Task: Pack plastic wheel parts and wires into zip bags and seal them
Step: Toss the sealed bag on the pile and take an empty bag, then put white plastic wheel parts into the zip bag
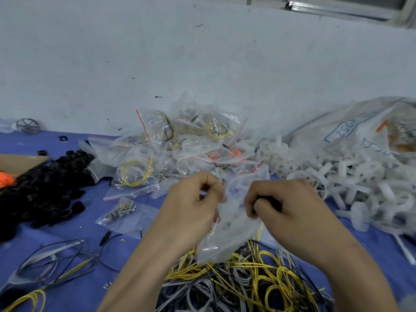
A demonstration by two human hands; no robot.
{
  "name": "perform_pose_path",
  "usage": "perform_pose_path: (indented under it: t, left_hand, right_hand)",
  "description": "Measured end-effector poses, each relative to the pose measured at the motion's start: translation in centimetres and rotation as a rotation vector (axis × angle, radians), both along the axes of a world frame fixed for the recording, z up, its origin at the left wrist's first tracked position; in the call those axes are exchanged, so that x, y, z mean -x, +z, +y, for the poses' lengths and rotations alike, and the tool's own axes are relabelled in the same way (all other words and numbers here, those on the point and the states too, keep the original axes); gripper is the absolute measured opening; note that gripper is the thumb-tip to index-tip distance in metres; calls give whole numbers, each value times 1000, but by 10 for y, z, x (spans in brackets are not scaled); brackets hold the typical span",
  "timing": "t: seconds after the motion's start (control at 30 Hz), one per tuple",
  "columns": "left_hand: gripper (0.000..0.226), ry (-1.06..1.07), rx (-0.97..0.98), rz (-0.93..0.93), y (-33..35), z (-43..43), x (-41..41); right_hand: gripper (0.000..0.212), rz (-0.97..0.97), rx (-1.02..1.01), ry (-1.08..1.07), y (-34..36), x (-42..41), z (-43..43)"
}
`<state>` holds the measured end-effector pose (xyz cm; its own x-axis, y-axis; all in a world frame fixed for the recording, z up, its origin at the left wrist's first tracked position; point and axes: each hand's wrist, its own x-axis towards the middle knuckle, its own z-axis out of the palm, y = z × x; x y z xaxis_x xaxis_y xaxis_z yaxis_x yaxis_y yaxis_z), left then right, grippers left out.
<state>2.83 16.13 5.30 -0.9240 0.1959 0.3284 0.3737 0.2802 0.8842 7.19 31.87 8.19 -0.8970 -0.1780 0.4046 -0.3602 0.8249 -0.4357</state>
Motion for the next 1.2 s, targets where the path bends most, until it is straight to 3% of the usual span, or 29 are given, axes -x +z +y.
perform_pose_path:
  t: [0.07,0.13,0.23,0.3,0.47,0.57,0.63,0.77,0.83,0.93,1.03,1.1,1.2]
  left_hand:
    - [21,77,33,143,1,-1,1]
    - [15,59,41,203,1,2,0]
    - [16,-56,117,256,0,12,-9]
    - [14,-106,170,327,-2,21,-15]
    - [11,-118,137,323,-2,26,-17]
    - [13,-92,118,319,0,22,-15]
    - [14,-61,90,279,1,15,-9]
    - [26,-85,4,102,1,-18,11]
    - [35,-75,-1,69,0,-44,23]
    - [39,23,24,19,-5,-76,37]
    - [34,109,36,-44,-12,-89,45]
    - [28,134,-1,-64,-17,-92,47]
    - [24,205,-28,-65,-26,-100,53]
  right_hand:
    - [28,-169,-68,-125,-3,1,4]
    - [24,-284,19,-162,-6,3,5]
    - [11,-266,292,-169,-5,3,1]
    - [14,-222,361,-178,-4,3,-4]
    - [22,-138,165,-192,-6,5,-7]
    - [18,-194,177,-78,-6,3,-6]
    - [19,-136,288,-35,-4,2,-5]
    - [24,191,756,-67,2,6,7]
    - [30,238,796,-131,-2,13,18]
    - [27,80,646,-268,-22,46,28]
    - [13,-147,283,-329,-46,105,21]
    - [15,-246,58,-319,-63,149,9]
    - [24,-312,-109,-309,-90,203,-7]
